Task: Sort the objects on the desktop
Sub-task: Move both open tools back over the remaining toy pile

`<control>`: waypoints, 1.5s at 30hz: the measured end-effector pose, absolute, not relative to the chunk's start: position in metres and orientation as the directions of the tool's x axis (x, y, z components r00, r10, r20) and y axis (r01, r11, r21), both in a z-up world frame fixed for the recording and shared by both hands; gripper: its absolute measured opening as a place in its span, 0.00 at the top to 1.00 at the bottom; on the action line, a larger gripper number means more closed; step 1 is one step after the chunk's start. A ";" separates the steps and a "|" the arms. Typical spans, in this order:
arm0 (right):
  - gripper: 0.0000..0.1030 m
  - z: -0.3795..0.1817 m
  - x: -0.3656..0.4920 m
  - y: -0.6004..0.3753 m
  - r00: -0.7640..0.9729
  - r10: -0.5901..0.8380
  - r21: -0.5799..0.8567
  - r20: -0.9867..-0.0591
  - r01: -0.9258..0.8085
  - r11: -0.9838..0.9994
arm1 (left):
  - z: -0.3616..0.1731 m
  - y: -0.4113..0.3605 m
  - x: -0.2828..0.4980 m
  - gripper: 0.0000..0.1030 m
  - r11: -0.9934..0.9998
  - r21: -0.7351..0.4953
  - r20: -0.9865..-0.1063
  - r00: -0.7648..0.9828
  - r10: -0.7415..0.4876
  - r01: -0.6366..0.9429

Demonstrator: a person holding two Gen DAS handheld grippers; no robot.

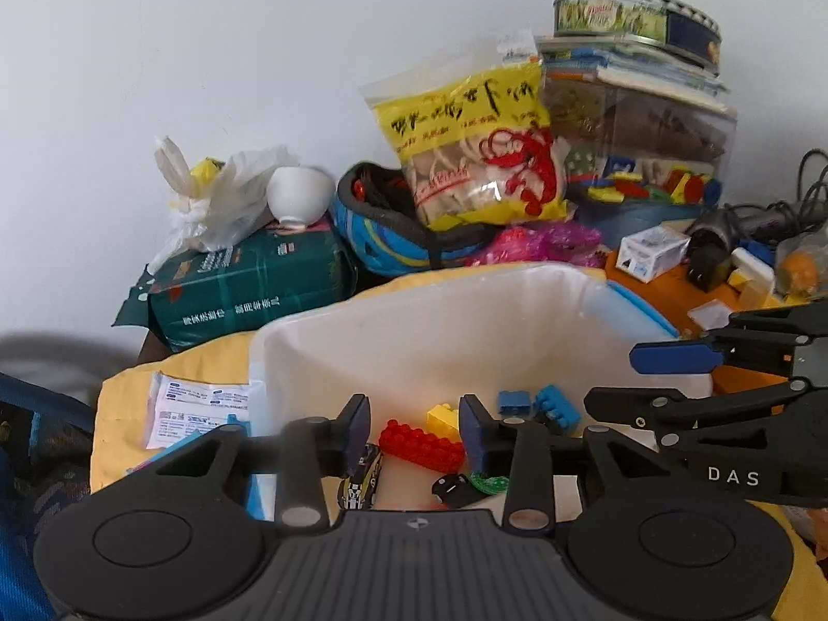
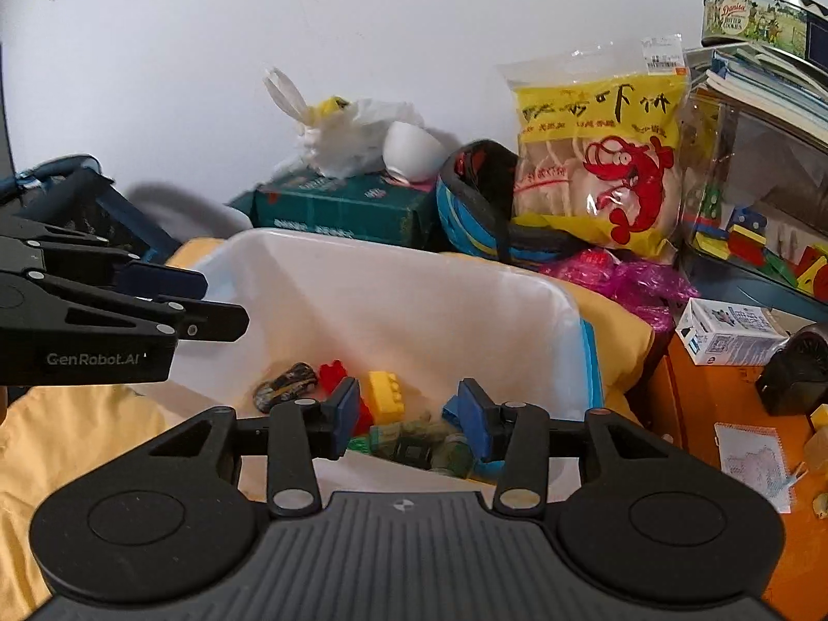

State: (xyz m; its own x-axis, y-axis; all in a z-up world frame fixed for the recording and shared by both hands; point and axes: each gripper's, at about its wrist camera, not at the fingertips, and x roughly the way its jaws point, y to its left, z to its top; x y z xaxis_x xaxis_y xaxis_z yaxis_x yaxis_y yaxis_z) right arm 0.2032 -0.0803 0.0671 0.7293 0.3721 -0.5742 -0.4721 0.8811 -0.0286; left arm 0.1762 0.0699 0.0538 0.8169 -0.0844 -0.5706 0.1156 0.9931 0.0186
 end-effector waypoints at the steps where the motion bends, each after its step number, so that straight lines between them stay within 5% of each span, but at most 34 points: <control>1: 0.55 0.069 0.199 -0.082 0.731 0.380 -0.022 -0.567 -0.475 0.880 | 0.057 0.071 0.171 0.59 0.993 0.008 -0.563 0.821 -0.091 0.116; 7: 0.55 0.082 0.161 -0.098 0.730 0.442 0.029 -0.521 -0.503 0.864 | 0.069 0.069 0.118 0.48 0.989 0.001 -0.516 0.847 -0.125 0.146; 14: 0.48 0.069 0.108 -0.106 0.687 0.488 0.041 -0.538 -0.557 0.829 | 0.034 0.058 0.051 0.44 0.980 0.061 -0.577 0.807 -0.121 0.190; 25: 0.48 0.008 0.054 -0.102 0.573 0.458 0.059 -0.679 -0.580 0.813 | -0.034 0.051 -0.002 0.44 0.984 0.035 -0.712 0.695 -0.097 0.173; 40: 0.47 -0.011 0.021 -0.105 0.538 0.424 0.052 -0.729 -0.574 0.817 | -0.044 0.049 -0.010 0.44 0.991 0.003 -0.717 0.691 -0.089 0.131; 45: 0.56 -0.020 0.018 -0.103 0.518 0.415 0.037 -0.748 -0.592 0.805 | -0.048 0.046 -0.009 0.44 0.985 0.032 -0.718 0.690 -0.095 0.169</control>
